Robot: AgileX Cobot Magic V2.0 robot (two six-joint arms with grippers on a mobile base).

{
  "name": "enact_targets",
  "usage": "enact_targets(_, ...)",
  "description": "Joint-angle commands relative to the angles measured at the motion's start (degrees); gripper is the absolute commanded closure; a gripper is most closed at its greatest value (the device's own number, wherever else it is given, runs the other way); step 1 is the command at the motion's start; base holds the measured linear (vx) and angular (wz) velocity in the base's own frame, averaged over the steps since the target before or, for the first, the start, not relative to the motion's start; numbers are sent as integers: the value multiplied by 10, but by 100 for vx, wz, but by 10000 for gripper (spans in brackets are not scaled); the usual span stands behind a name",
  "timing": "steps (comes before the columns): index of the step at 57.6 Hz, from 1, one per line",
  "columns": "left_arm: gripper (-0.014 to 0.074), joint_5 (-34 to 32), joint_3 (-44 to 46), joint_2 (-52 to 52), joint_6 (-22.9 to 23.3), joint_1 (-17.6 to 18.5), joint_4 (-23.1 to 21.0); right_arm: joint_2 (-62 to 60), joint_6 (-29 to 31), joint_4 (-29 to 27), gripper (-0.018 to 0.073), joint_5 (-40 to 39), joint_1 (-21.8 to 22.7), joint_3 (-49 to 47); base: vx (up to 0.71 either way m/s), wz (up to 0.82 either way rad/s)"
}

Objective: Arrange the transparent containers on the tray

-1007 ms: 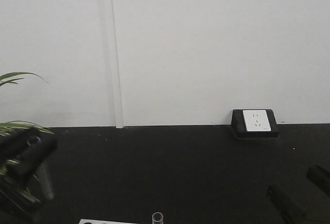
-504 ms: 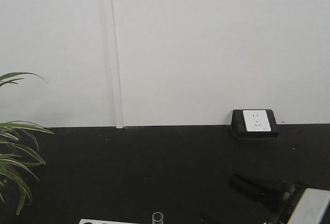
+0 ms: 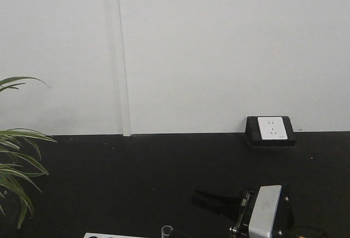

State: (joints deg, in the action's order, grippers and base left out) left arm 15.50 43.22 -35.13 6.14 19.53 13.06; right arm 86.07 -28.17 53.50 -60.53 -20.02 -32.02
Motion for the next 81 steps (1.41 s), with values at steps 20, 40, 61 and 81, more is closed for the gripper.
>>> enact_targets(20,600,-43,16,0,19,3,-2,97,11,-40,41,-45,-40,-66,0,0)
enact_targets(40,596,-43,16,0,19,3,-2,130,21,-54,285,-53,-40,-69,0,0)
enact_targets(61,597,-39,16,0,18,3,-2,113,2,-52,572,-78,-40,-69,0,0)
enact_targets(81,597,26,16,0,18,3,-8,-80,-159,-32,572,104,-40,-128,0,0)
